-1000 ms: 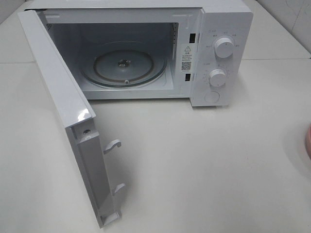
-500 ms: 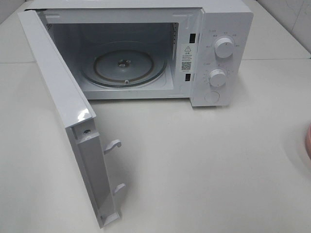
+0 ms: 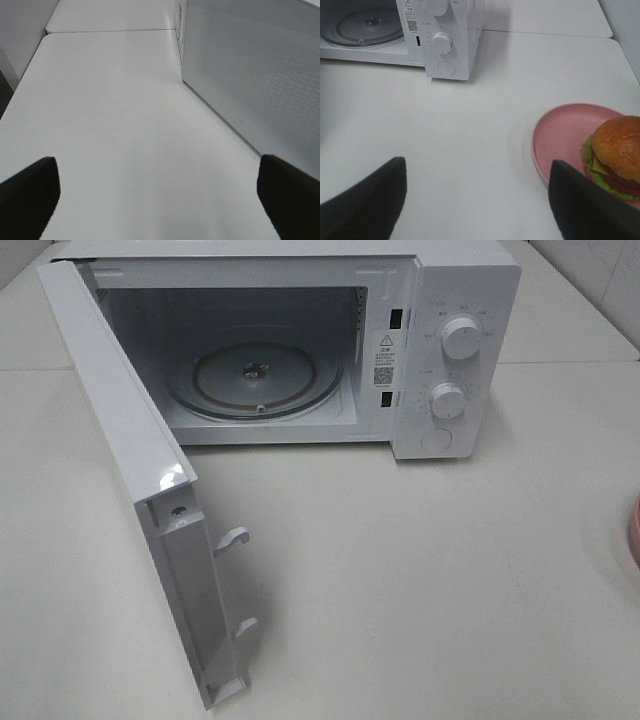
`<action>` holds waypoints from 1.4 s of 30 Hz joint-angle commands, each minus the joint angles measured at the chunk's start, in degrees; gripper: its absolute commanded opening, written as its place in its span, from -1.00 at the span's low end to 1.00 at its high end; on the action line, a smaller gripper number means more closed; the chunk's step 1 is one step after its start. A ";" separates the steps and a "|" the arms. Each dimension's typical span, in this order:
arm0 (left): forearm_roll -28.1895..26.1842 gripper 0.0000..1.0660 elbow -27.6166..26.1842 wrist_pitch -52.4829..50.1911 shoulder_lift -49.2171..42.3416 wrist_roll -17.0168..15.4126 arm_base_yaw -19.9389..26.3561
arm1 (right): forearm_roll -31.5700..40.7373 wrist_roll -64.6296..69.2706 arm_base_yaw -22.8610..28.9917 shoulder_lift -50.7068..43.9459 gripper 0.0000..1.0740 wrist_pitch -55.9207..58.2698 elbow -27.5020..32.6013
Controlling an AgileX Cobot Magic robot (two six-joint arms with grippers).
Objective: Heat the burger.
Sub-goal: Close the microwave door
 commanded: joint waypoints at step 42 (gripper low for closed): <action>-0.40 0.93 0.06 -0.29 -1.03 -0.23 0.11 | -0.52 0.74 -5.44 -1.78 0.37 -0.23 0.11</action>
